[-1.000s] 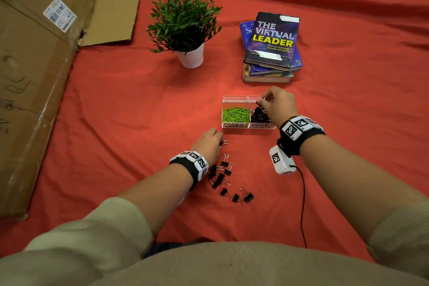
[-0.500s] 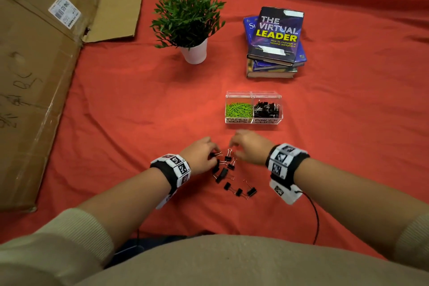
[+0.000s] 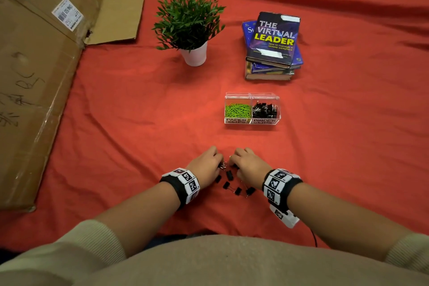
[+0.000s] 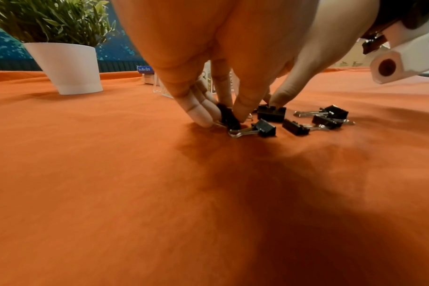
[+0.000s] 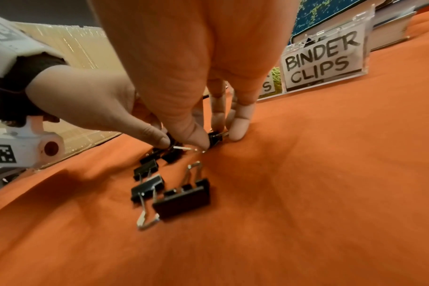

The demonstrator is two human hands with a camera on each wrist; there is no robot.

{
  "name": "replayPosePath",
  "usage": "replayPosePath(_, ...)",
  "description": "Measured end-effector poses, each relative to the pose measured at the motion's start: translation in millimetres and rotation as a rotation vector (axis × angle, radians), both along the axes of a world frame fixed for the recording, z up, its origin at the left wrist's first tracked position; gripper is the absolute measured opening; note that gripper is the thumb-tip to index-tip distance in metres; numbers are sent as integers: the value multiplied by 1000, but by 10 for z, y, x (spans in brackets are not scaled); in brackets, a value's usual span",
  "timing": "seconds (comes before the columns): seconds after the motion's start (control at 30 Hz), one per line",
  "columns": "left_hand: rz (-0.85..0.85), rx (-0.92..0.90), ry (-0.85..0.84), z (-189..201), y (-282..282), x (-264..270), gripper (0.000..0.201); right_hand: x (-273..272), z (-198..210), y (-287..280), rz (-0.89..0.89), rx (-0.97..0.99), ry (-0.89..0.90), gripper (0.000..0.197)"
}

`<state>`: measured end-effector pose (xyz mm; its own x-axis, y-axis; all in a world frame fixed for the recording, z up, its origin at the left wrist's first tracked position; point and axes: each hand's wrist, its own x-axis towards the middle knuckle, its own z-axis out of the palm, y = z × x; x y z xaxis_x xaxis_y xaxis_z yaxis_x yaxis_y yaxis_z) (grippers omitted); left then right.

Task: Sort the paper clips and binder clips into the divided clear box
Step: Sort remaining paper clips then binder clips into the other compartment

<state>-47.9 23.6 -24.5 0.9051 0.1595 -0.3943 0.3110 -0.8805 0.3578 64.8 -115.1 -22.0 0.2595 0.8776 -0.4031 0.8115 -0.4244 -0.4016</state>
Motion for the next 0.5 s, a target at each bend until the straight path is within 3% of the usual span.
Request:
replayPosePath(0.2, 25, -25, -25, 15, -20, 43, 15, 44, 5, -105, -84, -20, -11, 39)
replayPosePath(0.4, 186, -184, -143, 218, 42, 353, 15, 98, -33, -159, -137, -7, -30, 24)
replayPosePath(0.5, 262, -278, -234, 395, 36, 671, 18, 166, -70, -210, -216, 94, 70, 19)
